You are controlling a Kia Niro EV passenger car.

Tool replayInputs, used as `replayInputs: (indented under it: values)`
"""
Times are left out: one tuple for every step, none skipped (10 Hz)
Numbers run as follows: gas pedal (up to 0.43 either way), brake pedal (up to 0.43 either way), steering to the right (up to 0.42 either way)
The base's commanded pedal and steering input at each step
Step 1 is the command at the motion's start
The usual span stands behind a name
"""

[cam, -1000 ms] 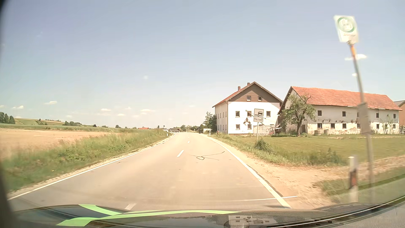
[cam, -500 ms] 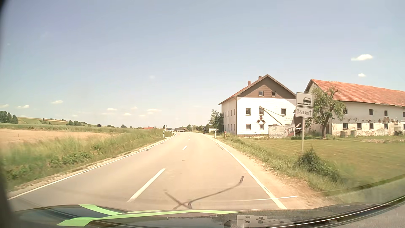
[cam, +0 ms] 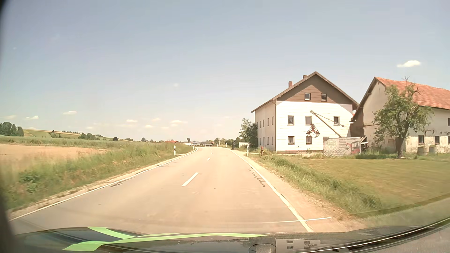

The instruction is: Follow the waypoints while adhering to traffic rules and regulations

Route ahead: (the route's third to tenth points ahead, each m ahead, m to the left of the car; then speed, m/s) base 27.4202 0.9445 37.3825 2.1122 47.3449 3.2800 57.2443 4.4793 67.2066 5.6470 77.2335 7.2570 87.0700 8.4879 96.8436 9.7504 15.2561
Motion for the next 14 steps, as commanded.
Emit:
replayInputs:
  values:
    - [0.138,0.0,-0.021]
    - [0.15,0.0,-0.022]
    - [0.157,0.0,-0.022]
    - [0.169,0.0,-0.021]
    - [0.169,0.0,-0.021]
    - [0.169,0.0,-0.02]
    - [0.177,0.0,-0.019]
    - [0.177,0.0,-0.018]
    - [0.177,0.0,-0.017]
    - [0.177,0.0,-0.017]
    - [0.157,0.0,-0.017]
    - [0.157,0.0,-0.017]
    - [0.157,0.0,-0.015]
    - [0.157,0.0,-0.01]
